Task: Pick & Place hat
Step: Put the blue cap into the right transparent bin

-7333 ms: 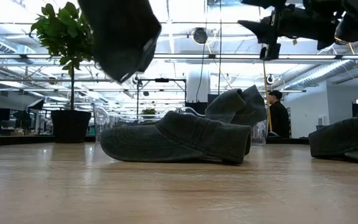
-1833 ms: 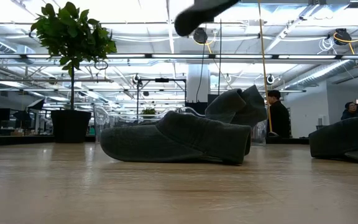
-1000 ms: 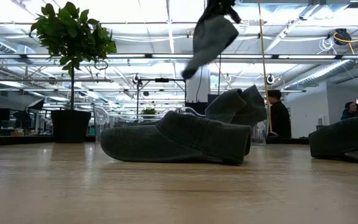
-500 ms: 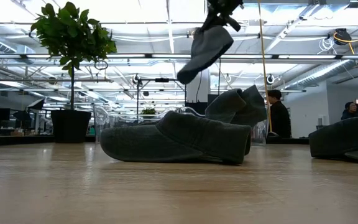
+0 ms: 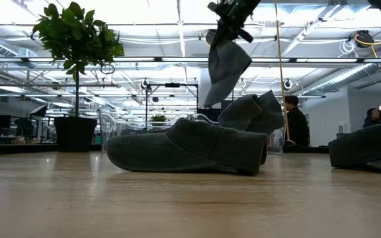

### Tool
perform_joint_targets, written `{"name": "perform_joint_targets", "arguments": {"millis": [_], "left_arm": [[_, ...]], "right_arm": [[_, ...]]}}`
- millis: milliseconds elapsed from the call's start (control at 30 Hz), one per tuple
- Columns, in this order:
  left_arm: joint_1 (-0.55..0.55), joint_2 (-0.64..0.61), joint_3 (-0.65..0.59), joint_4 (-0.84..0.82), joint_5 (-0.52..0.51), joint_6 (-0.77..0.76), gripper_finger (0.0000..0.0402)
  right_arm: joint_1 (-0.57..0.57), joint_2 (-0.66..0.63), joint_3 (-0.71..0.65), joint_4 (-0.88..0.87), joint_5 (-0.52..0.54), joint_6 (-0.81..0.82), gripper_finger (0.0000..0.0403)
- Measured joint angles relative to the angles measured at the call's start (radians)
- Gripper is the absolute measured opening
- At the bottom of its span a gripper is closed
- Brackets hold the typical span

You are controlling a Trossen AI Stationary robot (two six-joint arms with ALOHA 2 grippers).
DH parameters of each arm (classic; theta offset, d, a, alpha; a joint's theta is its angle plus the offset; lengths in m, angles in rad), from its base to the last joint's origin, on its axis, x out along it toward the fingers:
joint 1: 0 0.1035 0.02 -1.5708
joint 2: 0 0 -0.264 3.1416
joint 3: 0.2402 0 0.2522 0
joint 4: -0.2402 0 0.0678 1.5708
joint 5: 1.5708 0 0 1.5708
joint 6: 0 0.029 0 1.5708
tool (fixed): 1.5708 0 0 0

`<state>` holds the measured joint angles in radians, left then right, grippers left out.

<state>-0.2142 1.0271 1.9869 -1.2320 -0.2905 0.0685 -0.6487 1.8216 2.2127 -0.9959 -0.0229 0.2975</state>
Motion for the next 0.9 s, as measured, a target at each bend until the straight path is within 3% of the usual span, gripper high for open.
{"name": "perform_joint_targets", "arguments": {"millis": [533, 900], "left_arm": [[0.000, 0.000, 0.000, -0.023, 0.000, -0.026, 0.0235], [0.000, 0.000, 0.000, -0.023, 0.000, -0.049, 0.0235]], "right_arm": [[0.010, 0.092, -0.004, -0.026, 0.047, -0.049, 0.0026], [0.046, 0.092, -0.262, 0.157, 0.008, 0.013, 0.0026]]}}
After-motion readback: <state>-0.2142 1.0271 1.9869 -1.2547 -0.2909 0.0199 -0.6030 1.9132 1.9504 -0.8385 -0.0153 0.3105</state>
